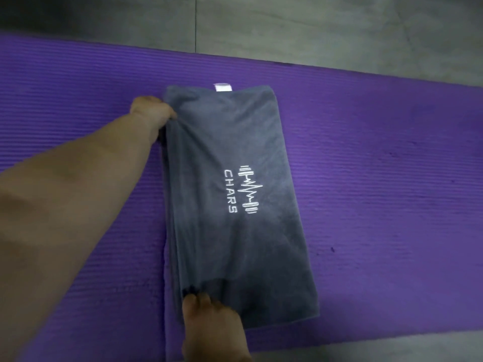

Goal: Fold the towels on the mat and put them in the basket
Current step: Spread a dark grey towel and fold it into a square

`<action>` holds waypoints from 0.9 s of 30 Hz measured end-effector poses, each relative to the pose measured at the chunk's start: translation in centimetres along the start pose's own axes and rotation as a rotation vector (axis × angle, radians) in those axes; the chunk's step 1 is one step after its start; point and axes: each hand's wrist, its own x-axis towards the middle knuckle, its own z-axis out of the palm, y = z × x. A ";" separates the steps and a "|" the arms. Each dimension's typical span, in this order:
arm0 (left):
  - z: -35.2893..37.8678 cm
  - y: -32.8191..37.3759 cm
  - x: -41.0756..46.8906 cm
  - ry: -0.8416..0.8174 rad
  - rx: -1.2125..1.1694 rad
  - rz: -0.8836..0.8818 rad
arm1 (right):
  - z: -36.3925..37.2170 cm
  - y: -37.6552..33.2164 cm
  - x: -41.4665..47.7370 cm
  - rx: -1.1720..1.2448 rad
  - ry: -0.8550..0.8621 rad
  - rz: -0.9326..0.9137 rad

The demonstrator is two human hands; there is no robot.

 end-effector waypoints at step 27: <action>5.3 -0.1 -5.4 0.020 0.584 0.761 | -4.8 17.0 -3.2 0.602 -0.214 0.369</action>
